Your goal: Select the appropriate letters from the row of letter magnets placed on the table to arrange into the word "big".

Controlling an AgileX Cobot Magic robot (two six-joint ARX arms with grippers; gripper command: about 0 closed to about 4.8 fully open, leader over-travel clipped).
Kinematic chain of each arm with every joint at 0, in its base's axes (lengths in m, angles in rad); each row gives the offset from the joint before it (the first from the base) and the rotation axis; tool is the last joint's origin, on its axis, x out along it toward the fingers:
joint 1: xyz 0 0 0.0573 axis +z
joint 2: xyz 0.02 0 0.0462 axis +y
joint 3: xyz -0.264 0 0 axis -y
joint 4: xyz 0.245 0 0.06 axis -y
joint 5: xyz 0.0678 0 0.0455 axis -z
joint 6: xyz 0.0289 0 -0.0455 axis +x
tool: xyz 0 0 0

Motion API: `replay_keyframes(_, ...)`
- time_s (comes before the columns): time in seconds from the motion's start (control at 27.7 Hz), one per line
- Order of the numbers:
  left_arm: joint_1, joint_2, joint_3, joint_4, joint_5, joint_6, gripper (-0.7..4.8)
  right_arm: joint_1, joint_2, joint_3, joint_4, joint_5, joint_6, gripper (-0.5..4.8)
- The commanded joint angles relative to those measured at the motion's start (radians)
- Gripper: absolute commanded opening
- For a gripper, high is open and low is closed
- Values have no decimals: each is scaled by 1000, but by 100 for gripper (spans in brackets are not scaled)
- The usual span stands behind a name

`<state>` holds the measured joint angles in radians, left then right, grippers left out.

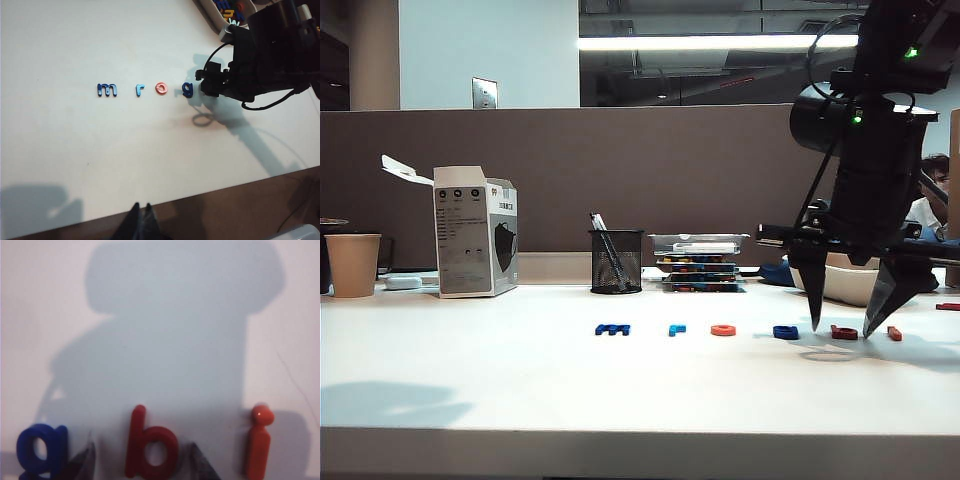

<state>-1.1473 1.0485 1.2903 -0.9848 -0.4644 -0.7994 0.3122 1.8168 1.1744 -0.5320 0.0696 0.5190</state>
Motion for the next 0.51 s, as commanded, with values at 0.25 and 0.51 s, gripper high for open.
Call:
replay_keyframes(0.25, 1, -1, 4, 6, -7, 6, -5, 2, 17, 0, -47, 10, 6, 207)
replay_keyframes(0.51, 1, -1, 4, 6, -7, 6, -5, 6, 34, 0, -57, 6, 6, 202)
